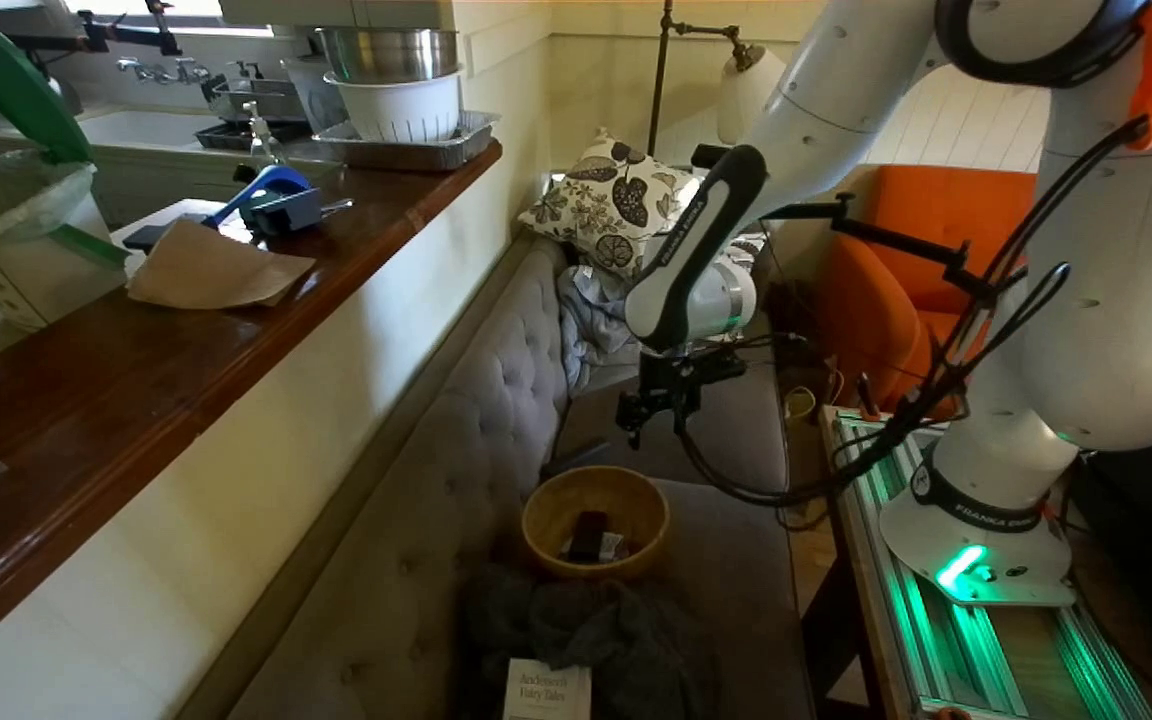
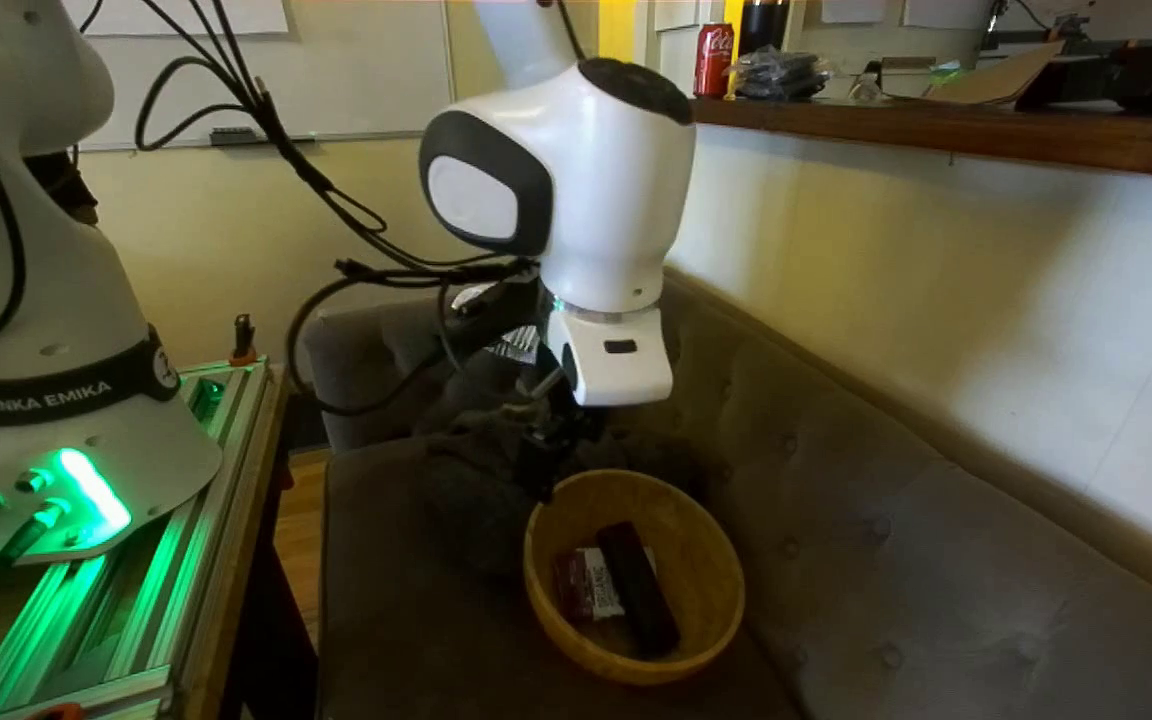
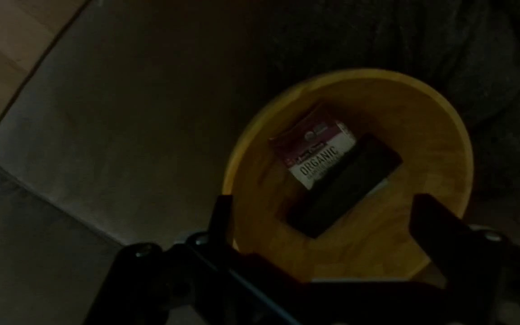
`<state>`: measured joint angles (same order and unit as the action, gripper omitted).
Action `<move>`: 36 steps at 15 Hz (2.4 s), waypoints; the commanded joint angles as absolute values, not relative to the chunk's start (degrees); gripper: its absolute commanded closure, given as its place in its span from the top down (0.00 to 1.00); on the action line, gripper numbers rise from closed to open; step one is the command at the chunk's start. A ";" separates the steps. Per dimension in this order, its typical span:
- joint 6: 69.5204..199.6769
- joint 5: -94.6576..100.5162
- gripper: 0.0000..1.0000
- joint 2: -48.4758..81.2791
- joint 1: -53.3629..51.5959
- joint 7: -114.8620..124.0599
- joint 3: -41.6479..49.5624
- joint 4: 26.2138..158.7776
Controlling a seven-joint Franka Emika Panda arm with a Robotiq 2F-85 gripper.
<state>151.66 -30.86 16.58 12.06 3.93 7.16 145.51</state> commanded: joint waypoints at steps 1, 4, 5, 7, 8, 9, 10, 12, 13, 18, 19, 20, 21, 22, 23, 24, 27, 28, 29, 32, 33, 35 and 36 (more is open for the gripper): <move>150.97 -39.21 1.00 27.93 16.65 1.75 3.96 135.09; 149.47 -36.79 1.00 34.92 18.21 3.77 5.64 129.66; 148.64 -35.50 1.00 37.06 18.78 4.11 6.48 128.26; 146.06 -32.92 1.00 40.60 19.37 4.66 8.13 125.68; 143.74 -30.61 1.00 42.11 19.30 4.76 9.13 124.51; 141.88 -28.80 1.00 43.53 19.36 4.89 9.72 123.31; 140.08 -27.45 1.00 44.96 19.86 4.76 9.70 121.93; 137.52 -25.17 1.00 47.21 19.79 5.25 9.72 119.88; 136.27 -24.67 1.00 48.33 19.88 5.64 9.63 118.84; 136.00 -25.73 1.00 48.20 20.19 4.66 9.06 119.44; 135.94 -25.71 1.00 48.27 20.20 4.66 9.06 119.32; 137.07 -24.95 1.00 49.11 19.09 5.44 9.53 119.18; 137.04 -24.42 1.00 50.30 18.77 5.61 9.61 118.38; 136.79 -24.25 1.00 51.20 18.93 5.29 9.35 117.82; 136.68 -24.11 1.00 52.35 18.91 5.46 9.23 117.27; 136.61 -24.23 1.00 53.49 19.01 5.68 9.06 116.65; 137.44 -25.28 1.00 56.79 20.05 4.90 7.92 114.79; 137.72 -25.49 1.00 57.60 20.42 4.35 7.34 114.23; 138.01 -25.66 1.00 58.52 20.71 4.13 6.81 113.52; 138.67 -26.08 0.73 60.45 21.29 3.60 5.27 112.05; 138.75 -25.88 0.73 60.92 21.24 3.60 5.06 111.57; 139.22 -25.75 0.61 61.51 21.20 3.49 4.67 111.09; 139.54 -25.70 0.52 61.61 21.06 3.57 4.59 111.04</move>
<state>138.64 -25.85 60.28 20.05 4.24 5.64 112.50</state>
